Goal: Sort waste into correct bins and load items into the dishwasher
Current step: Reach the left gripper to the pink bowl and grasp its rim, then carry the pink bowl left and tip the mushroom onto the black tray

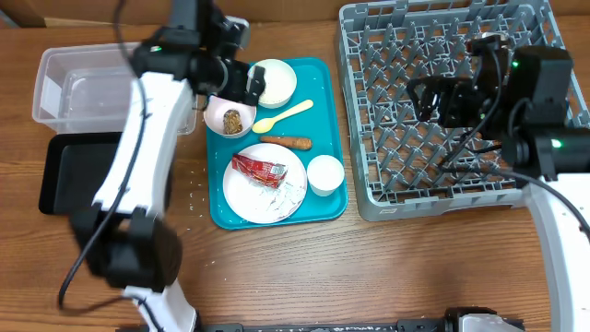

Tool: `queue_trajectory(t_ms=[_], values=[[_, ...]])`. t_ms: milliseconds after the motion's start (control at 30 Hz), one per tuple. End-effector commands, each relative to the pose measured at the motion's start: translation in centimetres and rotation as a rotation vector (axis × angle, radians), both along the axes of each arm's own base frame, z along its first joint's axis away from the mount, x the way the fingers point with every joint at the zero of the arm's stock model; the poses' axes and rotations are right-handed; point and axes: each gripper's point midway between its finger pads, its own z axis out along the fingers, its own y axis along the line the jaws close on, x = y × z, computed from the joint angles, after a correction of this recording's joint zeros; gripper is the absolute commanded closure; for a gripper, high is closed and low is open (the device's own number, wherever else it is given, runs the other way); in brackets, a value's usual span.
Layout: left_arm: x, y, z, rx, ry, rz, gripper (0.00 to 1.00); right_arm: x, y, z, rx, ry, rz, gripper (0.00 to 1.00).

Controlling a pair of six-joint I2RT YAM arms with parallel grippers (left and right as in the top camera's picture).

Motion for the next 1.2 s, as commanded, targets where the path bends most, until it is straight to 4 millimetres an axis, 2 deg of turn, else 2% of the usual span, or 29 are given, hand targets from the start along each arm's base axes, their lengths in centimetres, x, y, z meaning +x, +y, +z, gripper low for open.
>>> queue_trajectory(t_ms=[0,100,167,267,433,533,567,600,700,800,967,1067,1100,1133,1167], values=[[0.5,-0.6,-6.1,0.075,0.133,0.02,0.3,0.7,0.3,0.6,0.016,-0.009,0.014,0.0],[0.3,-0.5,-10.4,0.14,0.231,0.115,0.58,0.8,0.3,0.0,0.017,0.011,0.014,0.01],[-0.1,-1.2,-12.7,0.159,0.279,0.104,0.61,0.9,0.3,-0.1,0.017,0.013,0.014,0.01],[-0.1,-1.8,-14.3,0.198,0.285,0.092,0.63,0.9,0.3,-0.1,0.017,0.013,0.014,0.01],[1.0,-0.3,-15.7,0.334,0.241,0.125,0.64,0.9,0.3,-0.2,0.017,0.015,0.014,0.01],[0.9,-0.2,-16.6,0.343,0.256,0.125,0.76,0.9,0.3,-0.2,0.018,0.017,0.014,0.01],[0.8,-0.1,-17.0,0.346,0.265,0.124,0.89,0.9,0.3,-0.2,0.018,0.016,0.014,0.01],[0.7,-0.1,-17.1,0.347,0.268,0.124,0.96,0.9,0.3,-0.2,0.018,0.015,0.014,0.01],[0.6,-0.2,-16.9,0.347,0.27,0.123,0.96,0.9,0.3,-0.3,0.018,0.019,0.014,0.01],[0.5,-0.2,-14.9,0.322,0.267,0.167,0.96,0.9,0.3,-0.2,0.017,0.018,0.014,0.01],[-0.6,-2.0,-7.7,0.196,0.283,0.18,0.96,0.9,0.3,-0.2,0.017,0.016,0.014,0.01],[-3.1,-2.7,-2.7,0.102,0.345,0.154,0.96,0.9,0.3,-0.2,0.017,0.015,0.014,0.01],[-4.2,-2.5,-1.3,0.082,0.368,0.153,0.96,0.9,0.3,-0.2,0.017,0.015,0.014,0.01],[-5.7,-1.6,0.9,0.074,0.388,0.165,0.96,0.9,0.3,-0.2,0.017,0.015,0.014,0.01],[-6.1,-1.1,1.5,0.073,0.39,0.173,0.96,0.9,0.3,-0.2,0.017,0.014,0.014,0.01]])
